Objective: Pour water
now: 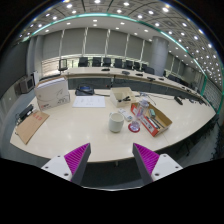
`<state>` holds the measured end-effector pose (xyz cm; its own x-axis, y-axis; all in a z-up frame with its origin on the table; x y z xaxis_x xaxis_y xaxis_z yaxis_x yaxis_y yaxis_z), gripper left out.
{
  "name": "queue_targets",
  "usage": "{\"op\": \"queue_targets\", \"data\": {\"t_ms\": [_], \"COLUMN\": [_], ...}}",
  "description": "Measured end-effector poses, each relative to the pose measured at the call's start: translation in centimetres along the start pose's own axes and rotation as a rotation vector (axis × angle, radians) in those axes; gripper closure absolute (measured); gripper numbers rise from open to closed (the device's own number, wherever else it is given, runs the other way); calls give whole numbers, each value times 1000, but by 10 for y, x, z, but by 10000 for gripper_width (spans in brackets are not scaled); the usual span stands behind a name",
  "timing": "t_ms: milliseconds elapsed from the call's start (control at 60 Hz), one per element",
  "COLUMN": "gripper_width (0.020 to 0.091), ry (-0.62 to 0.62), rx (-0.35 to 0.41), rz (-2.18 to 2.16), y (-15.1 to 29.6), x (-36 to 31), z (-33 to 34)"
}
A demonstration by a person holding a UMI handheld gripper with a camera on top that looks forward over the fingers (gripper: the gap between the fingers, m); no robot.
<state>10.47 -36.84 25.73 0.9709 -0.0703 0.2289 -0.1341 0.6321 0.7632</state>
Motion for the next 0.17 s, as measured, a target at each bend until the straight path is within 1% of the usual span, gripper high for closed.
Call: {"op": "queue_targets", "data": {"t_ms": [167], "gripper_width": [241], "ry": [5], "rx": [-4], "rz": [40], "y": [-2], "x": [-10], "z": [5]}}
Point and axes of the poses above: the point between the fingertips, and its own axes, seen from behind it with the camera up: x to the right, y up, z backward, against the way the camera looks, the point moved 4 cm from there along z, backward, against the way the camera looks, and after that the axes turned 8 degrees about z, right-handed, at the moved point
